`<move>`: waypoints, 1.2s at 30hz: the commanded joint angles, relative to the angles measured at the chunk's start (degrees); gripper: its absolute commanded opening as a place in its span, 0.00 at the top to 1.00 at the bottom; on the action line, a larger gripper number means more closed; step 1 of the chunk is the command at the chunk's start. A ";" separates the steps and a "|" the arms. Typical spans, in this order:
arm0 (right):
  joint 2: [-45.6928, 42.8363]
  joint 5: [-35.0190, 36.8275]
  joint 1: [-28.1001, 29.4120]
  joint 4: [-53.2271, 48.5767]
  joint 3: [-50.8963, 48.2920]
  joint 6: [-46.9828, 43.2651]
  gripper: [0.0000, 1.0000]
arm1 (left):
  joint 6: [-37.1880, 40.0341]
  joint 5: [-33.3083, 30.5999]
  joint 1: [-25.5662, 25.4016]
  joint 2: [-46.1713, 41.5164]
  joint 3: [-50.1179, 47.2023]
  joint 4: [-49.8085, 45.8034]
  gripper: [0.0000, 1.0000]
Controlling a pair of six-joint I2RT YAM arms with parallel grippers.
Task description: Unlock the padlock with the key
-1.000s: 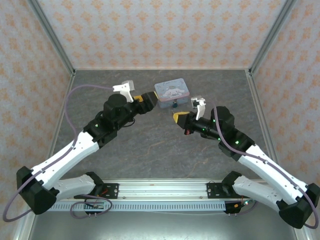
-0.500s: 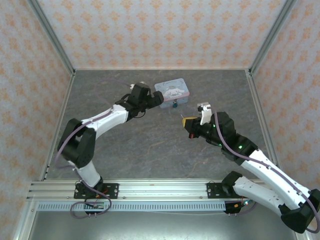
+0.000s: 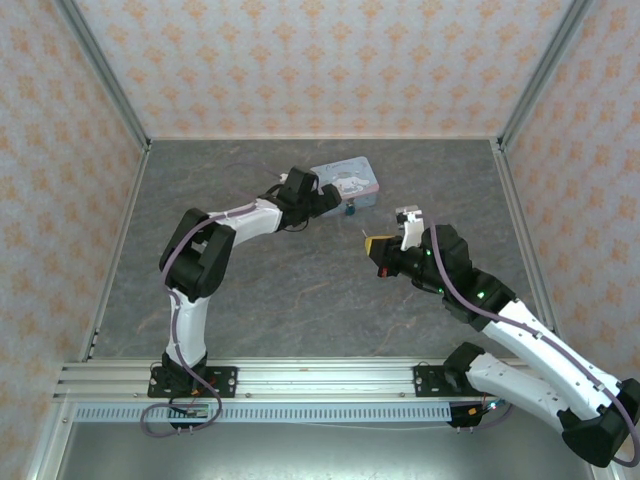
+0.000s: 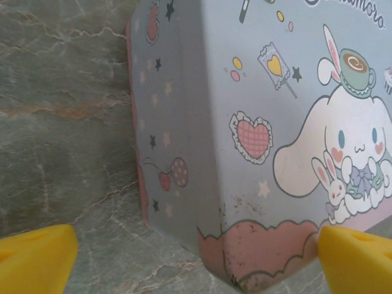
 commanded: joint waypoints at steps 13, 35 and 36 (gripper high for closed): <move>-0.06 -0.23 -0.19 1.29 -0.09 0.76 1.00 | -1.34 -2.02 1.12 1.47 2.87 0.71 0.00; 2.05 2.08 -0.18 -1.61 2.01 -0.99 1.00 | 2.05 -3.87 1.10 -2.81 -7.32 -3.88 0.17; 2.10 2.47 -0.20 -1.62 1.92 -1.14 1.00 | 2.15 -3.84 1.07 -3.75 -9.05 -3.30 0.18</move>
